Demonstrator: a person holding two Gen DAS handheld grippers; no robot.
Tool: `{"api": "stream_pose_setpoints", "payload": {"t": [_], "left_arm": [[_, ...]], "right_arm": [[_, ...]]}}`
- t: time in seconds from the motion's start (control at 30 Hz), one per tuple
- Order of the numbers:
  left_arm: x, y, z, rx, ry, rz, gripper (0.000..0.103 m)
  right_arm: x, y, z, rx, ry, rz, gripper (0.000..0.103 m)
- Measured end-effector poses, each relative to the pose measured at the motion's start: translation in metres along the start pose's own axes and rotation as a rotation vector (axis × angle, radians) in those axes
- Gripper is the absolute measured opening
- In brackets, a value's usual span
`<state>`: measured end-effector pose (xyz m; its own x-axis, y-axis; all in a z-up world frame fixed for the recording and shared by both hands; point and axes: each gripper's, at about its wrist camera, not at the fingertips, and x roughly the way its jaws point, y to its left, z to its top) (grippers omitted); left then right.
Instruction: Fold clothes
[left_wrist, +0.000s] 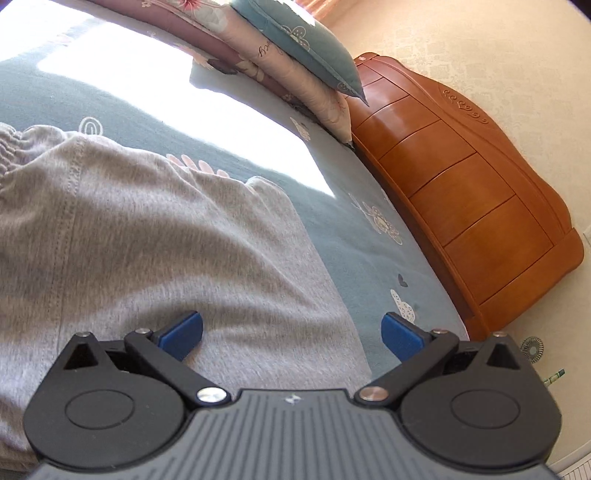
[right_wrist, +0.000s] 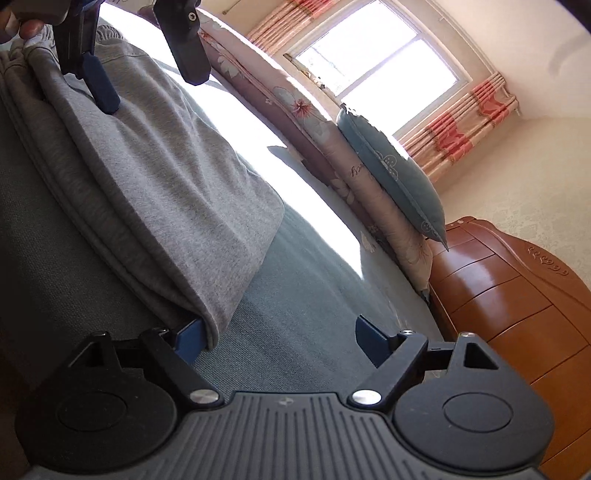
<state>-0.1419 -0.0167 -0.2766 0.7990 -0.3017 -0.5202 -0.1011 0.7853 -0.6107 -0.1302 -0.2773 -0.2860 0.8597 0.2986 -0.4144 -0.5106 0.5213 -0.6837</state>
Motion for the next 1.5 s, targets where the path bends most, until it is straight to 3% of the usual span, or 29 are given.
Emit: {"api": "stream_pose_setpoints", "payload": {"t": [0.17,0.3,0.47,0.5,0.7,0.8,1.03,1.2,1.3,1.4,1.5], "left_arm": [[-0.011,-0.003,0.001,0.038,-0.02,0.054,0.102],[-0.033,0.002,0.008,0.041,-0.091,0.066,0.102],[-0.049,0.017,0.017,0.019,-0.144,0.135,0.102],[-0.051,0.02,0.018,0.007,-0.144,0.147,0.102],[-0.054,0.033,0.022,-0.03,-0.137,0.199,0.102],[-0.059,0.034,0.023,-0.025,-0.151,0.208,0.102],[-0.07,0.038,0.026,-0.035,-0.181,0.217,0.102],[-0.082,0.043,0.03,-0.038,-0.208,0.24,0.102],[-0.098,0.049,0.034,-0.059,-0.251,0.248,0.102],[-0.111,0.059,0.038,-0.101,-0.293,0.246,0.102],[-0.116,0.065,0.038,-0.127,-0.306,0.246,0.102]], "right_arm": [[-0.011,-0.015,0.0,0.064,0.027,0.043,0.087],[-0.033,-0.04,0.01,0.161,-0.041,0.117,0.082],[-0.021,-0.056,0.047,0.319,-0.103,0.26,0.056],[-0.016,-0.051,0.052,0.325,-0.103,0.295,0.055],[-0.007,-0.012,0.033,0.355,0.005,0.425,0.05],[-0.009,-0.014,0.031,0.373,0.048,0.463,0.05],[-0.014,-0.033,0.084,0.451,-0.115,0.523,0.05],[-0.004,-0.006,0.119,0.38,-0.143,0.568,0.05],[-0.015,0.012,0.123,0.294,-0.194,0.613,0.05],[-0.027,0.03,0.125,0.167,-0.23,0.646,0.05],[-0.033,0.053,0.13,0.018,-0.258,0.62,0.05]]}}
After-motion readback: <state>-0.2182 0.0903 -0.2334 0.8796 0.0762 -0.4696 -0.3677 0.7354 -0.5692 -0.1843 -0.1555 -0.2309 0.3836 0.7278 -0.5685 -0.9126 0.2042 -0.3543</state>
